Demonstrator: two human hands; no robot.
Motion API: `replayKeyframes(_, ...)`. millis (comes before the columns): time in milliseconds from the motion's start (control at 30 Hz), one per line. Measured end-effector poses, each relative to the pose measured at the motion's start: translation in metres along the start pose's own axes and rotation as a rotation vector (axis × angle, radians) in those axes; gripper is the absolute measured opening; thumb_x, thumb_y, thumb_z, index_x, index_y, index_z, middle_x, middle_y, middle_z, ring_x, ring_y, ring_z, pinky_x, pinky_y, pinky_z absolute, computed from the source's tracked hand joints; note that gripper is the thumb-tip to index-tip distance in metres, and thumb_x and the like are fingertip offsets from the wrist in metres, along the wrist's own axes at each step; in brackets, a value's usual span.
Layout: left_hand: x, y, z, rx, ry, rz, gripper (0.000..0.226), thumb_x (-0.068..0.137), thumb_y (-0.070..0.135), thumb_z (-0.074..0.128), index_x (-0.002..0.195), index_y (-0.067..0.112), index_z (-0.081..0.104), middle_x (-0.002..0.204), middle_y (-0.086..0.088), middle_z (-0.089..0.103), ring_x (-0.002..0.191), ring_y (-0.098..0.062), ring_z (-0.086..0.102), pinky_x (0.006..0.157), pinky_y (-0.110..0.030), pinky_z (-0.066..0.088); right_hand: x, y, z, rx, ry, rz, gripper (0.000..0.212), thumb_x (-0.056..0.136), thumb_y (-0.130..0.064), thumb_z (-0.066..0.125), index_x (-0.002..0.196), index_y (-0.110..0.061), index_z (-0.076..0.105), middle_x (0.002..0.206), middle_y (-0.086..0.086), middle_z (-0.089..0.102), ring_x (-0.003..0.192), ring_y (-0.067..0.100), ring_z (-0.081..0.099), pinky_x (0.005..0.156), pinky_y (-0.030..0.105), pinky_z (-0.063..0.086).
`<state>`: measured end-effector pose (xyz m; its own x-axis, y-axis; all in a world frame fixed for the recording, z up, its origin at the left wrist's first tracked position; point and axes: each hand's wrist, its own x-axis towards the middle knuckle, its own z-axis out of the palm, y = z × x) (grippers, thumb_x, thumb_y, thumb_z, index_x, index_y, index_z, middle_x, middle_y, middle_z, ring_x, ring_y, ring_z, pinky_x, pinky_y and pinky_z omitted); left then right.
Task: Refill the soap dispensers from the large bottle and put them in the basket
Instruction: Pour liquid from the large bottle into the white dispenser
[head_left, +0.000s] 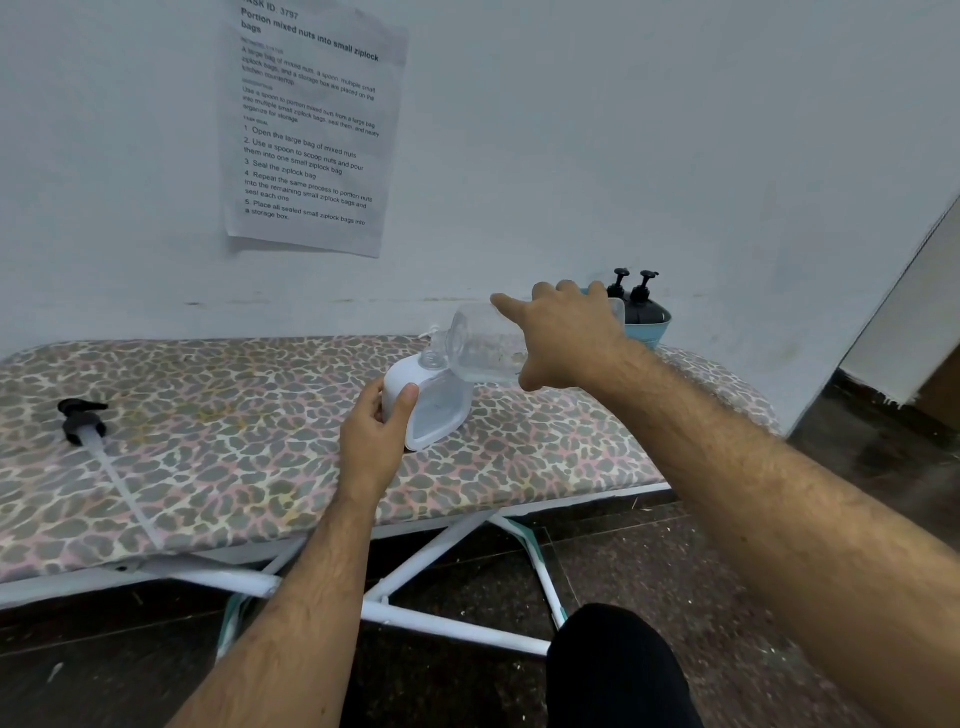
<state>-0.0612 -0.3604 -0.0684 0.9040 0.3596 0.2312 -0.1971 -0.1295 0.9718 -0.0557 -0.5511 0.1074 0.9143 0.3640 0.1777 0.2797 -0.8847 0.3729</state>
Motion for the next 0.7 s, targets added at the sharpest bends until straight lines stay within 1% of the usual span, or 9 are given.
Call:
replayKeyframes(133, -0.0004, -0.0001, -0.0004, 0.002, -0.001, 0.014, 0.030, 0.078, 0.068, 0.058, 0.104, 0.053, 0.056, 0.099, 0.009, 0.070, 0.092, -0.018, 0.069, 0.078, -0.054, 0.059, 0.0004, -0.0007, -0.0003, 0.003, 0.002, 0.000, 0.085, 0.080, -0.039, 0.070, 0.152, -0.034, 0.024, 0.132, 0.008, 0.050, 0.121, 0.030, 0.048, 0.102, 0.052, 0.036)
replayKeyframes(233, -0.0005, 0.0004, 0.0000, 0.001, -0.003, 0.012, 0.036, 0.076, 0.070, 0.058, 0.106, 0.052, 0.056, 0.100, 0.011, 0.070, 0.093, -0.017, 0.069, 0.078, -0.053, 0.059, 0.0010, -0.0007, -0.0004, 0.002, 0.000, 0.000, 0.085, 0.080, -0.039, 0.070, 0.152, -0.034, 0.024, 0.132, 0.009, 0.050, 0.121, 0.030, 0.048, 0.102, 0.052, 0.036)
replayKeyframes(467, 0.0008, -0.0020, -0.0009, -0.004, -0.004, 0.008, 0.029, 0.074, 0.073, 0.057, 0.099, 0.060, 0.057, 0.101, 0.010, 0.070, 0.094, -0.016, 0.070, 0.078, -0.053, 0.059, 0.0016, -0.0009, -0.0016, -0.016, 0.016, -0.002, 0.084, 0.081, -0.038, 0.069, 0.152, -0.034, 0.025, 0.131, 0.008, 0.051, 0.121, 0.029, 0.047, 0.101, 0.052, 0.036)
replayKeyframes(500, 0.0010, -0.0021, -0.0010, -0.003, -0.004, 0.007, 0.029, 0.074, 0.073, 0.058, 0.100, 0.059, 0.057, 0.101, 0.011, 0.070, 0.094, -0.016, 0.070, 0.079, -0.053, 0.059, 0.0017, -0.0010, -0.0016, -0.018, 0.016, -0.001, 0.083, 0.081, -0.037, 0.069, 0.151, -0.034, 0.025, 0.131, 0.008, 0.051, 0.121, 0.029, 0.047, 0.101, 0.052, 0.036)
replayKeyframes(567, 0.0009, -0.0017, -0.0009, -0.002, -0.001, 0.003, 0.034, 0.078, 0.070, 0.059, 0.107, 0.053, 0.056, 0.102, 0.011, 0.069, 0.095, -0.016, 0.069, 0.080, -0.052, 0.059, 0.0018, -0.0015, -0.0020, -0.018, 0.014, -0.001, 0.082, 0.081, -0.037, 0.068, 0.151, -0.034, 0.025, 0.129, 0.008, 0.051, 0.120, 0.029, 0.047, 0.101, 0.052, 0.035)
replayKeyframes(700, 0.0014, -0.0012, 0.0001, 0.019, 0.010, 0.002, 0.030, 0.090, 0.054, 0.061, 0.117, 0.043, 0.056, 0.103, 0.012, 0.068, 0.096, -0.016, 0.068, 0.081, -0.052, 0.059, 0.0013, -0.0019, -0.0022, -0.018, 0.012, 0.002, 0.079, 0.081, -0.036, 0.067, 0.149, -0.034, 0.027, 0.127, 0.007, 0.052, 0.118, 0.029, 0.048, 0.100, 0.052, 0.035)
